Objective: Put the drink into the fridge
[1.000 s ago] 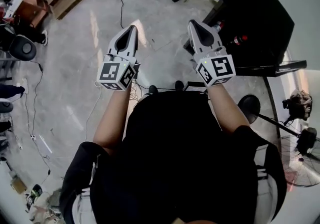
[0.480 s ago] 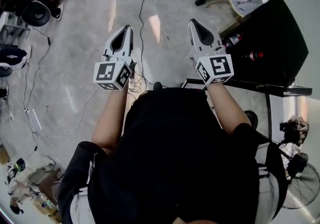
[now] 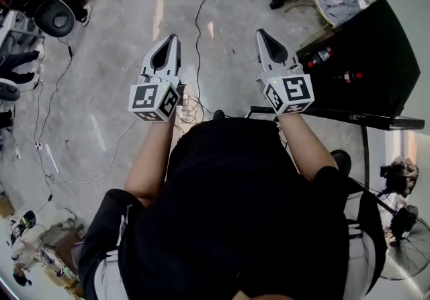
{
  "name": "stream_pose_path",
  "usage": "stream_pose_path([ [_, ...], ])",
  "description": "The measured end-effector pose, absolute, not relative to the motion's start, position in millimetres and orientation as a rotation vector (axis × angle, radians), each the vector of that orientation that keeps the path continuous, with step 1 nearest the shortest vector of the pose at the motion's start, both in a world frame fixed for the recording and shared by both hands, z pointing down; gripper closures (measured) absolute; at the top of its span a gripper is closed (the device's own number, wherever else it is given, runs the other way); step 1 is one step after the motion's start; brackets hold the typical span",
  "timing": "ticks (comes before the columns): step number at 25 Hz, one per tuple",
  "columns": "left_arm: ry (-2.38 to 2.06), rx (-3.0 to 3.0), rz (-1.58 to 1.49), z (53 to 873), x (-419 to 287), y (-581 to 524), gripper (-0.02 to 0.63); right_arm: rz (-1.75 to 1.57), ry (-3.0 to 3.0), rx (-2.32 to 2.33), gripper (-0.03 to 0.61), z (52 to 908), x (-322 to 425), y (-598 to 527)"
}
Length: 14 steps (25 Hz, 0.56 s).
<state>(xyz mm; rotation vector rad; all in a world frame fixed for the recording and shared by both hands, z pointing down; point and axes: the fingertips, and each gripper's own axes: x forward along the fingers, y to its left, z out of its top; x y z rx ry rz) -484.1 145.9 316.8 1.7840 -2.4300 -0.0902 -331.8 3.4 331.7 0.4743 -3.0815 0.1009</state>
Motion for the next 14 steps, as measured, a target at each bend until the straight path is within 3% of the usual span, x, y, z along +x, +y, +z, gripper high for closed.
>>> stream_pose_path([
  [14, -2.326, 1.861, -0.091, 334, -497, 151, 0.6, 0.133, -3.075, 0.573, 0.557, 341, -342, 23],
])
